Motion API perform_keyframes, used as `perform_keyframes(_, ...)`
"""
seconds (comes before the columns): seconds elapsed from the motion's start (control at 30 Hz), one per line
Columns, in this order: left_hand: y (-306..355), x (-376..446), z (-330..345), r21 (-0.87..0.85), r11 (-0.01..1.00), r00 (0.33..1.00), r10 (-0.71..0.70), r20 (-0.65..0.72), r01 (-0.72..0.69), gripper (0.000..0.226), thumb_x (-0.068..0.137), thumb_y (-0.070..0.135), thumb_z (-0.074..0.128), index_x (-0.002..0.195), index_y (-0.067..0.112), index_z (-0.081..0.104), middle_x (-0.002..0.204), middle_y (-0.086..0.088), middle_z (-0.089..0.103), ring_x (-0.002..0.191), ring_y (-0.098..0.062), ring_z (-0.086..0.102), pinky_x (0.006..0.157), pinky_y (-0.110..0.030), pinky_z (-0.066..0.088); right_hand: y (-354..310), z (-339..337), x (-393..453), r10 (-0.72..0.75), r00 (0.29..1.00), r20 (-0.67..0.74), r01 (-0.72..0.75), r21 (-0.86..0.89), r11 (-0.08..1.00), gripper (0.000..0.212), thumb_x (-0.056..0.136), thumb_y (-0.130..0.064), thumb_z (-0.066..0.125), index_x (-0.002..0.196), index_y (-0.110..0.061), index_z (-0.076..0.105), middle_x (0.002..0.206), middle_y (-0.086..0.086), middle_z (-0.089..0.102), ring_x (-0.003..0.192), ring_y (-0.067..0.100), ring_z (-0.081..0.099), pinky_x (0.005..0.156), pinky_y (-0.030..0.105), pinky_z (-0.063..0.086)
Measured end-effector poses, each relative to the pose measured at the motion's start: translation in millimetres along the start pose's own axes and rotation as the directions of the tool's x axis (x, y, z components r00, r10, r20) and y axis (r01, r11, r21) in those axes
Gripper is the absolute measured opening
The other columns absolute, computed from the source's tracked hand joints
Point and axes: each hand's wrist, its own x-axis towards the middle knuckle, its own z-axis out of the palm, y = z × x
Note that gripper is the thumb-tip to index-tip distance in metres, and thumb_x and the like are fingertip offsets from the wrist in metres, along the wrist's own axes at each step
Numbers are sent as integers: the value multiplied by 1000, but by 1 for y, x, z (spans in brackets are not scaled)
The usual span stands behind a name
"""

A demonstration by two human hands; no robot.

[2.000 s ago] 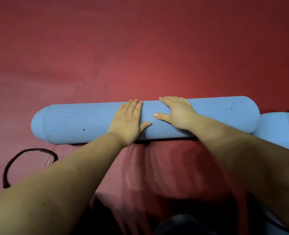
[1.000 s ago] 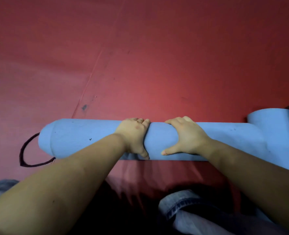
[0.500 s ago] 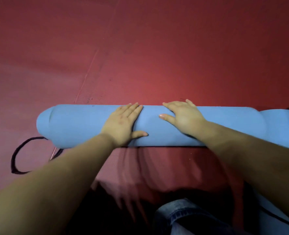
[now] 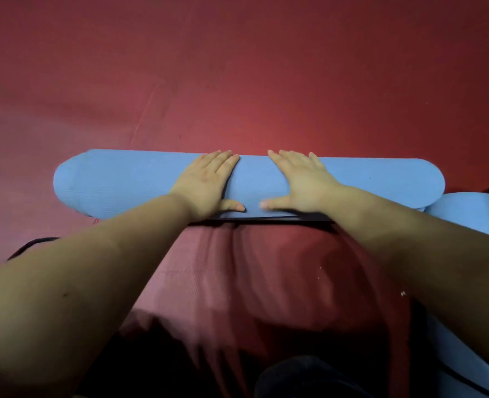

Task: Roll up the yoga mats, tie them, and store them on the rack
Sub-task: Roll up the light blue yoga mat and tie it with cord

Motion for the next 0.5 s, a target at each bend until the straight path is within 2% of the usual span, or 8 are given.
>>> perform_keyframes(0.17,-3,19,-16,41,994,991,-104,88,100,98,77,62,57,149,10,18,155,-12,20,143,-27,17,116,-35,7,4,-7,19,8,1000,-16,-9,-38,999,115,63,-74,63,151,-24,9,155,7,20,143,23,17,116,42,9)
perform_keyframes(0.23,4,8,-6,21,992,965,-115,-234,123,81,72,51,71,135,7,47,137,-20,46,125,-35,44,105,-35,24,9,-16,31,5,999,39,-5,6,1000,115,61,-75,65,151,-24,14,155,5,24,141,23,22,116,40,16)
perform_keyframes(0.3,26,-6,11,-164,963,787,-270,-556,214,43,66,33,81,97,10,64,97,-13,61,89,-34,58,79,-33,30,13,-25,42,16,995,96,-21,43,999,114,60,-73,67,151,-25,17,155,5,26,141,24,26,115,39,20)
perform_keyframes(0.33,42,-13,15,-352,896,713,-431,-553,269,29,69,30,80,82,13,60,83,-5,58,80,-32,57,72,-33,29,14,-28,46,27,992,120,-34,59,998,113,60,-72,68,150,-26,18,155,4,27,140,24,27,114,39,22)
perform_keyframes(0.37,58,-15,19,-598,726,656,-639,-401,341,27,75,33,76,73,15,55,74,1,54,77,-31,56,70,-33,31,15,-31,50,37,989,141,-48,79,996,112,60,-70,70,150,-26,18,154,4,27,140,24,28,114,39,23)
perform_keyframes(0.4,75,-14,21,-790,428,598,-795,-99,439,31,80,39,71,69,15,55,69,2,53,76,-30,56,71,-33,35,15,-32,53,44,987,155,-60,101,993,112,60,-69,71,150,-27,19,154,3,28,139,24,29,114,40,24)
perform_keyframes(0.43,88,-11,24,-856,71,514,-824,239,512,37,82,47,66,74,11,59,68,0,54,76,-30,58,71,-33,41,16,-33,55,48,986,161,-67,118,991,112,59,-68,72,150,-27,20,154,2,29,139,24,30,113,40,25)
perform_keyframes(0.5,102,-1,22,-717,-506,381,-616,690,480,61,78,63,61,100,6,61,80,-6,60,78,-28,63,71,-33,50,17,-31,55,47,986,158,-68,128,990,113,58,-68,73,150,-27,21,153,2,30,138,24,31,112,41,26)
